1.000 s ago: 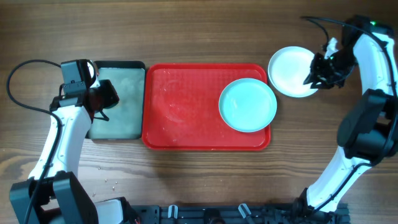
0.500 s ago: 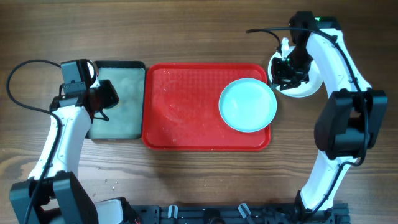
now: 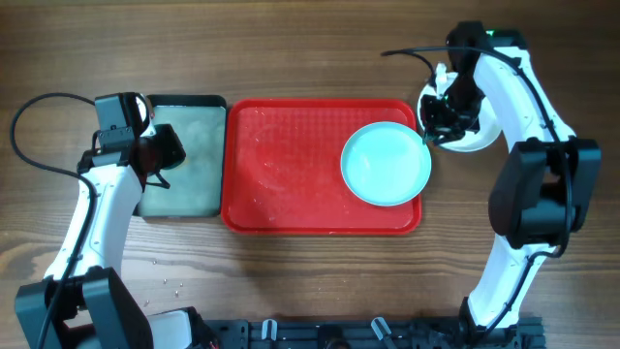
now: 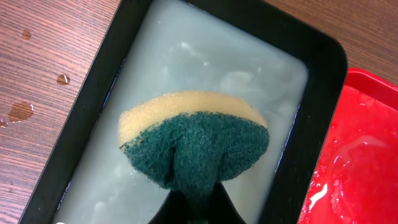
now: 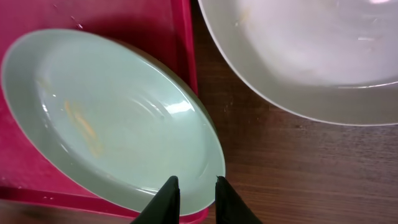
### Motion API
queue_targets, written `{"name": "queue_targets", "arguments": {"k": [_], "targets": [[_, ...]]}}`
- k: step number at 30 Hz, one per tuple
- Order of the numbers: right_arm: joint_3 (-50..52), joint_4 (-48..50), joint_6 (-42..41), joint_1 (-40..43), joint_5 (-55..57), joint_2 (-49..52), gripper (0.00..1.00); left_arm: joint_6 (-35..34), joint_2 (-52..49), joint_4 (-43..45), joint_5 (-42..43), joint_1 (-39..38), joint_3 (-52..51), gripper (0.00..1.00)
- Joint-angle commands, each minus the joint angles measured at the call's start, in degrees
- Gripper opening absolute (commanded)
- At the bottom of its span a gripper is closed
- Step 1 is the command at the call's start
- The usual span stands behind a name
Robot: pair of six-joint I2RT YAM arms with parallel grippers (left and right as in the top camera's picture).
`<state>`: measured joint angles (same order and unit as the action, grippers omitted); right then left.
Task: Clean dirty plates on tray and stack at the side
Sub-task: 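Release the stacked plate and move right gripper to the teal plate rim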
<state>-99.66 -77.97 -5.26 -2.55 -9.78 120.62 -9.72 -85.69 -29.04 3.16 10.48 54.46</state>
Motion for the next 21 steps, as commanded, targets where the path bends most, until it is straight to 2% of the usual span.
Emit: {"name": "queue_targets", "arguments": {"k": [1,9,14,21], "targets": [[3.7,1.7,0.8,-0.1,1.2,-1.2,0.21,0.3,0.5,0.4,0.9,0.2,-0.2,0.04],[8.3,6.8,0.7,-0.1,1.2,-1.2,0.21,0.3,0.5,0.4,2.0,0.2,-0.2,0.04],[8.3,6.8,0.3,-0.1,1.2,-1.2,0.15,0.3,0.5,0.4,2.0,0.2,-0.2,0.04],[8.3,6.8,-2.4,-0.1,1.2,-1.2,0.12,0.3,0.5,0.4,2.0,0.2,-0.2,0.04]]}}
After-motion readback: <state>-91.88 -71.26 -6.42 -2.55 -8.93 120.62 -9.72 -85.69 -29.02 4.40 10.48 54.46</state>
